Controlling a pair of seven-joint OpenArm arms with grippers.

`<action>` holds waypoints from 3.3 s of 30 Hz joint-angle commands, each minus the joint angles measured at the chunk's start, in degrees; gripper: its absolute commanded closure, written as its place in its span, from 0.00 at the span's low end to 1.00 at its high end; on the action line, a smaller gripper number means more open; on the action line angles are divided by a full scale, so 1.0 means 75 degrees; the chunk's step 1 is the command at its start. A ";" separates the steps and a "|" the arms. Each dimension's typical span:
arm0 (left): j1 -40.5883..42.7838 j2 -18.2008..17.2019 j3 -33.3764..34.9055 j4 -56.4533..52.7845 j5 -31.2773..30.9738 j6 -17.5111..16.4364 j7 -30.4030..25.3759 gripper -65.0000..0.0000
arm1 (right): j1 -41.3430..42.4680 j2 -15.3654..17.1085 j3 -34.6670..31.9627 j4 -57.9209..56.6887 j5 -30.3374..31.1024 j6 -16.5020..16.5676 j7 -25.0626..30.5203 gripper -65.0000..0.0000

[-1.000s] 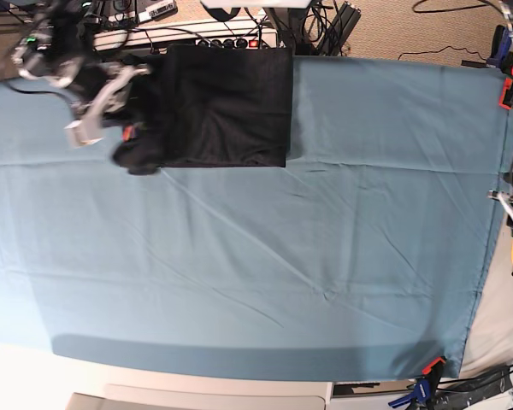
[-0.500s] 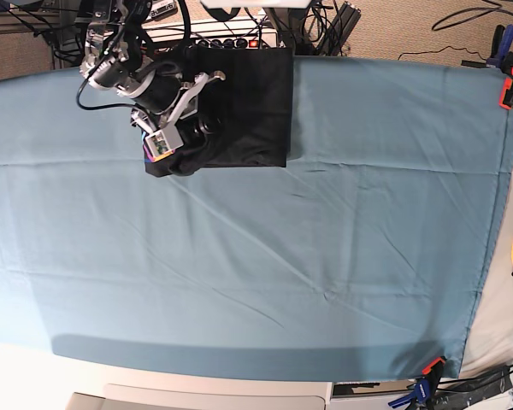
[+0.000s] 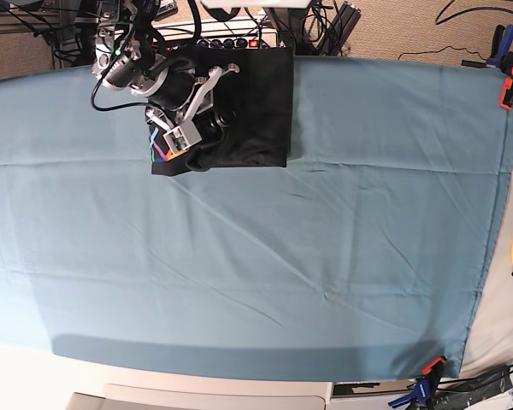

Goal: Fold the T-shirt properly
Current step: 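Fold the held end over onto the rest of the shirt with the right gripper, then press and tuck the folded edge with the right gripper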

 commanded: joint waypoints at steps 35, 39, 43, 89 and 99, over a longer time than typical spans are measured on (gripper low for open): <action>-0.0105 -0.0233 -0.0096 0.0090 0.0009 0.0023 -0.0175 0.66 | 0.0000 0.0020 -0.1096 0.0134 0.1443 0.1135 0.0213 0.58; -0.0102 -0.0233 -0.0096 0.0090 0.0009 0.0023 -0.0175 0.66 | 0.0000 0.0020 -0.1096 0.0134 0.2296 0.1135 -0.0160 0.58; -0.0102 -0.0233 -0.0096 0.0090 0.0006 0.0023 -0.0175 0.66 | 0.0044 0.0020 -0.1078 0.0306 0.2734 0.1135 -0.0187 0.59; -0.0102 -0.0192 -0.0096 0.0087 -0.0277 0.0023 -0.0140 0.66 | -0.0749 0.0417 0.0114 0.0740 -0.1303 -0.0863 -0.0245 1.00; -0.0102 -0.0192 -0.0096 0.0087 -0.0277 0.0023 -0.0137 0.66 | -0.0976 0.0717 -0.1212 0.0740 -0.1358 -0.0801 -0.0181 1.00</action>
